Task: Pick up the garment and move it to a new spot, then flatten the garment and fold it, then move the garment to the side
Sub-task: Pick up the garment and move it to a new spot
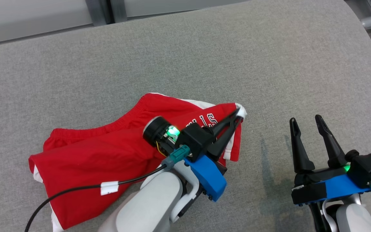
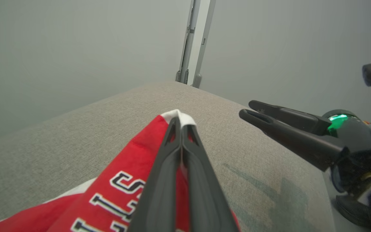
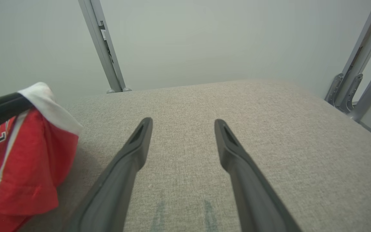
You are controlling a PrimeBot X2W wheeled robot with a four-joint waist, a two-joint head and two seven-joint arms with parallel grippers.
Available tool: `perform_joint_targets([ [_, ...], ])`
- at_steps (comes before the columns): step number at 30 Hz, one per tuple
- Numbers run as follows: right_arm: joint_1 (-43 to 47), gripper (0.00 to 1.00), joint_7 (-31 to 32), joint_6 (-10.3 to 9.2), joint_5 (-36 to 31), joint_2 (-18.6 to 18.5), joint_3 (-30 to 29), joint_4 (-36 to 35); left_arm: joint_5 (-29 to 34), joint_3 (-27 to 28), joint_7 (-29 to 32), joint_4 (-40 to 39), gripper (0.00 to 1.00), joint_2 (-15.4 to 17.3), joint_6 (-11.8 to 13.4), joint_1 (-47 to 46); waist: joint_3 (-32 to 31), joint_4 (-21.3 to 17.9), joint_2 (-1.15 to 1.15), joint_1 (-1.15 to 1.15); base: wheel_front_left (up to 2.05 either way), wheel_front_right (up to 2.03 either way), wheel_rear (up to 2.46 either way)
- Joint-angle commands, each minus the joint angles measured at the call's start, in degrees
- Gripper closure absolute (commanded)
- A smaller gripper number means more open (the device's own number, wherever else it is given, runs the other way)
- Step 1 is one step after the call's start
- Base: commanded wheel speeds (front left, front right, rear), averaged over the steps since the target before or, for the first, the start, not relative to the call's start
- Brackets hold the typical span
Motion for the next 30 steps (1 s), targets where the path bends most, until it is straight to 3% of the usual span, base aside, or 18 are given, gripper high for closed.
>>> perform_joint_targets([
  [1,-0.9,0.00,-0.7,0.00,0.5,0.0,0.2,0.5,-0.6,-1.0,0.7,1.1,1.00,0.0,-0.4,-0.2,0.2,0.0,-0.01,-0.01,0.00,0.00,0.00],
  [2,-1.1,0.00,-0.9,0.00,0.8,0.0,0.4,0.9,-1.5,-2.0,1.3,1.9,1.00,0.0,-0.4,0.1,0.3,0.0,-0.01,-0.01,0.00,0.00,0.00],
  [3,-1.3,0.00,-1.2,0.00,0.8,0.0,0.4,1.4,-1.9,-2.6,1.5,2.5,0.67,0.0,-0.5,0.0,0.2,0.0,-0.01,-0.01,0.00,0.00,0.00],
  [4,-1.5,0.00,-1.4,0.00,0.8,0.0,0.3,1.9,-2.0,-3.5,1.6,2.9,0.00,0.2,-0.5,-0.2,-0.1,0.3,-0.01,-0.01,0.00,0.00,0.00],
  [10,-0.7,0.00,-1.7,0.00,-0.2,0.0,-0.7,4.1,-3.5,-5.7,-0.5,3.0,0.00,1.5,-0.6,2.0,-5.0,3.3,-0.01,-0.01,0.00,0.00,0.00],
  [14,0.4,0.00,-0.8,0.00,-0.9,0.0,-1.0,4.0,-4.1,-3.8,-3.4,1.6,0.00,2.9,2.0,4.5,-8.7,5.9,-0.01,-0.01,0.00,0.00,0.00],
  [30,5.2,0.00,4.0,0.00,-2.4,0.0,-2.2,0.4,-9.6,16.0,-9.9,-2.8,0.00,15.2,13.4,15.4,-15.2,14.7,-0.01,-0.01,0.00,0.00,0.00],
])
